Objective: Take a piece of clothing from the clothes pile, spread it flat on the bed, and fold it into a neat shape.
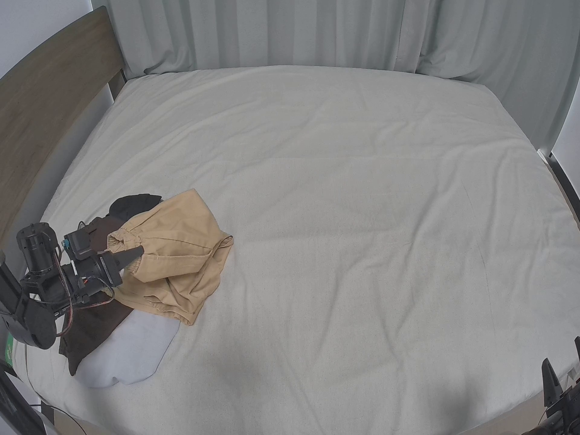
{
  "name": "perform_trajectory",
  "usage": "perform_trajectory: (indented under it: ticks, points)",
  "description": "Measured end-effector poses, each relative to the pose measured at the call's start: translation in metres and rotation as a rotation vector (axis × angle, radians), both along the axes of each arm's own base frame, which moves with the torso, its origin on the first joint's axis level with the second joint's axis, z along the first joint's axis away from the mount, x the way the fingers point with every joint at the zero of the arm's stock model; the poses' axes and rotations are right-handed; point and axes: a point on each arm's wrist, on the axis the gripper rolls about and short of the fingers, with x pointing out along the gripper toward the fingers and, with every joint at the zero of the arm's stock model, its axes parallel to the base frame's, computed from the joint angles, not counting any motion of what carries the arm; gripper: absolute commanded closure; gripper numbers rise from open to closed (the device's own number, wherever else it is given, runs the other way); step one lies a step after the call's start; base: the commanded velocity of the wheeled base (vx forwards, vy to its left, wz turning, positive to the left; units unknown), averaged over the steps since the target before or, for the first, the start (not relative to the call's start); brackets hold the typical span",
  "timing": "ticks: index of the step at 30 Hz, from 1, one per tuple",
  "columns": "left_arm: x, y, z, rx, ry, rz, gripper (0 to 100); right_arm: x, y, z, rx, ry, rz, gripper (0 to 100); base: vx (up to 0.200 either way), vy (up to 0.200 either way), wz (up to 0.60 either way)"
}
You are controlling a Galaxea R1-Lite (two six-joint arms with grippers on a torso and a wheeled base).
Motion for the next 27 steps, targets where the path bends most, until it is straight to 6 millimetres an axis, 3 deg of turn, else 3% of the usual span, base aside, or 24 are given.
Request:
perform_trajectory:
  ticks: [27]
  points:
    - [-0.029,-0.026,0.021,-0.086,-0.007,-0.066,100,0.0,0.0,0.0,0.0,0.0,-0.001,0,0.0,0.0,0.0]
